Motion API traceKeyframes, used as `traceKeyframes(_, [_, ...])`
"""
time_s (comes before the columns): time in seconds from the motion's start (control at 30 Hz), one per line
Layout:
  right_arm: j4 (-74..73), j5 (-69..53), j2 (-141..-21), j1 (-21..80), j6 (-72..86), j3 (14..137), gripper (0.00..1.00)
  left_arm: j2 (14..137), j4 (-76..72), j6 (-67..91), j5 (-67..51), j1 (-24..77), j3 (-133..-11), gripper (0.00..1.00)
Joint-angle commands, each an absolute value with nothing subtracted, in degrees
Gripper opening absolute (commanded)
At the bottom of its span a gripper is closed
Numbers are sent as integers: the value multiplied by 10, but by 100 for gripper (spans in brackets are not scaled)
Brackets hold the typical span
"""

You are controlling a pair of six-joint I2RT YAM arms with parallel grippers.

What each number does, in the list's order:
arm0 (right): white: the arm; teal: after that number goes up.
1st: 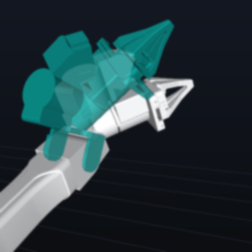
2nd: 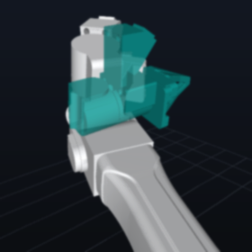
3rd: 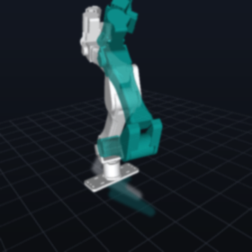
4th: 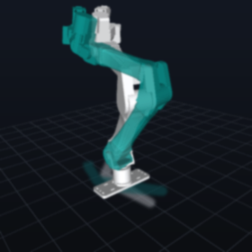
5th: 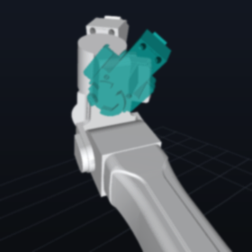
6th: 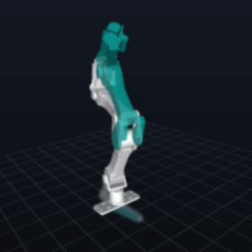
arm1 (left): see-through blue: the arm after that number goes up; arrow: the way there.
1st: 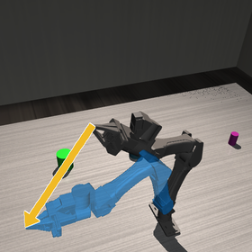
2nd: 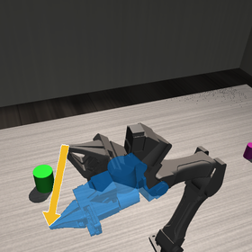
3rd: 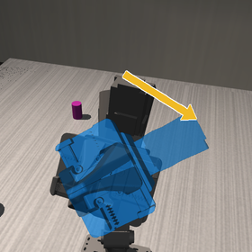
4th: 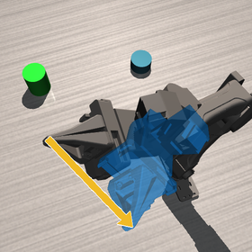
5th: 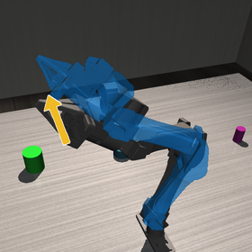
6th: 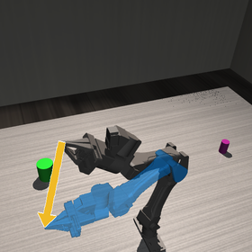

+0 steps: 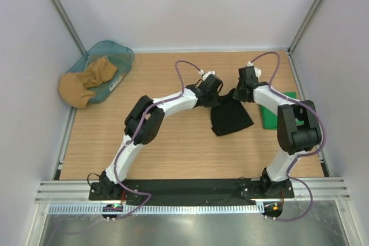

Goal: Fold and stack the tank tops

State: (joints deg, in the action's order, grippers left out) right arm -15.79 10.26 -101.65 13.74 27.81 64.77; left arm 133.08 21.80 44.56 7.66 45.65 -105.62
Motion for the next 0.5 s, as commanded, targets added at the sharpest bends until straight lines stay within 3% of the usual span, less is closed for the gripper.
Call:
traceKeyframes(0.0, [-147,116,-963,101,301,625,1,1288,161,470,94,483,-1053,0])
traceKeyframes(0.47, [-220,149,-889,85,292,627,1,1281,131,488,126,529,-1067,0])
